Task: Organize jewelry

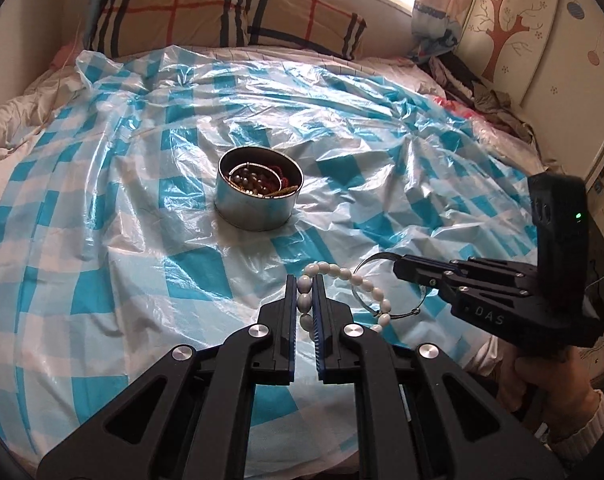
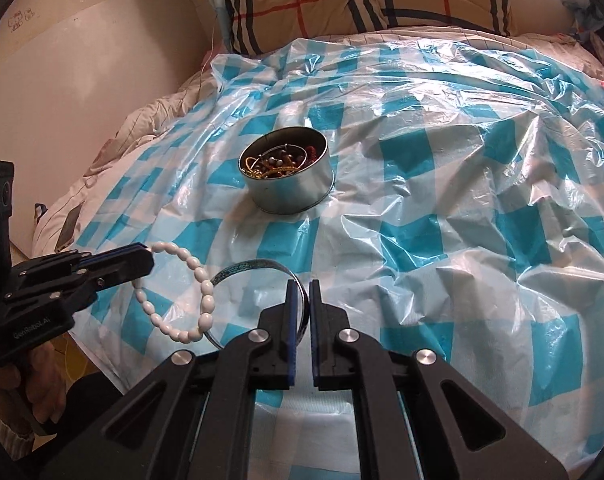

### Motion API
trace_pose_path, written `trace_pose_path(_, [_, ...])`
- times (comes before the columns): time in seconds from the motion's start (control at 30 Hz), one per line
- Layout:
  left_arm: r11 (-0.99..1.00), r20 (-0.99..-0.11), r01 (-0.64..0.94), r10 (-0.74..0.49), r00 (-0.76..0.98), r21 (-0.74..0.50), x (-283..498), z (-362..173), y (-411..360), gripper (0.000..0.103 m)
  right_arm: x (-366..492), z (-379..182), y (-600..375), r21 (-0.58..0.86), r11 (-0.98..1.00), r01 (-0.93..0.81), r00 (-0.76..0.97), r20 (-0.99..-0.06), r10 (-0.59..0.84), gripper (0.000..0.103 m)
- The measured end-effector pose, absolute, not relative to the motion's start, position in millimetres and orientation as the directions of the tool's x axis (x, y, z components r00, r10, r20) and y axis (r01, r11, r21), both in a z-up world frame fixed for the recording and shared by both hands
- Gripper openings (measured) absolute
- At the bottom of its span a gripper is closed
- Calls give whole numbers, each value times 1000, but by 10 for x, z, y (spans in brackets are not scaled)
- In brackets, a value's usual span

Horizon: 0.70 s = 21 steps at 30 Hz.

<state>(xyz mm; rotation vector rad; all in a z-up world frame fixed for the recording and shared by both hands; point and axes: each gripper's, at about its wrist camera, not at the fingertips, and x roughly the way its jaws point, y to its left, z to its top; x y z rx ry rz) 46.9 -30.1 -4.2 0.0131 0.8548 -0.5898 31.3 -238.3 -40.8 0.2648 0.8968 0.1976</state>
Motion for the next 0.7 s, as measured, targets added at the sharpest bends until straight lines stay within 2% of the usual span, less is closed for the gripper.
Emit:
trace_pose_path(0.13, [839, -665, 497, -503, 552, -222, 342, 246, -236, 7, 264, -405, -2470, 351, 936, -25, 624, -726, 289, 6])
trace_pose_path(0.33, [853, -645, 493, -475, 598, -171, 244, 455, -216, 7, 147, -193, -2436, 369, 929, -35, 677, -674, 294, 6])
trace_pose_path(0.7, [867, -637, 471, -457, 621, -163, 197, 423, -222, 7, -22, 284, -2029, 187, 976, -108, 765, -612, 202, 6])
